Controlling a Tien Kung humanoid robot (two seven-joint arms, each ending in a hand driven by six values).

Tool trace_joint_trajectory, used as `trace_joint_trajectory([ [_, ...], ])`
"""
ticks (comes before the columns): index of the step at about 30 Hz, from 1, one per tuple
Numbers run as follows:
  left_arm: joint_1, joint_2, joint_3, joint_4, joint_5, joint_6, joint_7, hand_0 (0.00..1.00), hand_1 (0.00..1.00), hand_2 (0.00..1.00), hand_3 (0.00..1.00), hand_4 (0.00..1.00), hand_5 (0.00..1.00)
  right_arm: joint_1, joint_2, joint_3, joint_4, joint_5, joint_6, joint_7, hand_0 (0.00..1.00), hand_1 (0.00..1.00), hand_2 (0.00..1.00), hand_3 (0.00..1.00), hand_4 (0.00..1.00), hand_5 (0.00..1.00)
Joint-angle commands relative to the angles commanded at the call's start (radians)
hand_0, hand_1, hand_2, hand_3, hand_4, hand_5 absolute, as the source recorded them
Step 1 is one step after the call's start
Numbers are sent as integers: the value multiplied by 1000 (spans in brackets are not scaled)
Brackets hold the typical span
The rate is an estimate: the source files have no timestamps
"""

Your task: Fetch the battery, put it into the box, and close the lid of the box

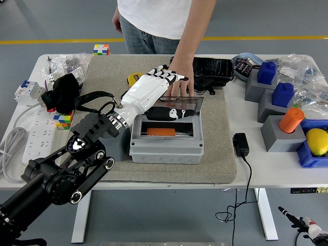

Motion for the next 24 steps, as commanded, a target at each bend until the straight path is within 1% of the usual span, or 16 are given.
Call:
trace_joint_trajectory([
  [5, 7, 2, -13, 21, 0, -8, 1, 883, 845, 789, 794, 998, 998, -1, 0, 5, -1, -3, 0, 0, 901, 883, 817, 856, 998, 998],
  [6, 8, 3, -14, 21, 0, -8, 0, 816, 809, 770, 773, 998, 998, -1, 0, 5, -1, -3, 0, 0, 901, 883, 817, 856, 998, 998],
  [11, 12, 6, -20, 21, 0, -12, 1, 816, 809, 770, 773, 998, 998, -1, 1, 8, 0, -4, 0, 0, 901, 883, 817, 856, 998, 998],
  [12, 13, 7, -21, 21, 0, -12, 1, 746, 767, 744, 758, 998, 998, -1, 1, 8, 0, -4, 0, 0, 901, 883, 817, 856, 998, 998],
  [14, 18, 10, -28, 19, 0, -17, 3, 746, 767, 744, 758, 998, 998, -1, 2, 10, 0, -4, 0, 0, 901, 883, 817, 856, 998, 998],
  [17, 23, 14, -35, 13, -2, -22, 5, 746, 767, 744, 758, 998, 998, -1, 2, 13, 0, -6, 0, 0, 901, 883, 817, 856, 998, 998],
  [18, 26, 17, -36, 7, -3, -26, 7, 704, 732, 721, 749, 998, 998, -2, 2, 15, -1, -7, 0, 0, 901, 883, 818, 856, 998, 998],
  [23, 49, 39, -29, -29, -11, -38, 15, 704, 732, 721, 749, 998, 998, -5, 3, 21, -1, -9, 0, 0, 901, 883, 818, 856, 998, 998],
  [24, 53, 42, -29, -34, -11, -38, 15, 668, 715, 702, 738, 998, 998, -5, 3, 21, -1, -9, 0, 0, 902, 883, 819, 855, 998, 998],
])
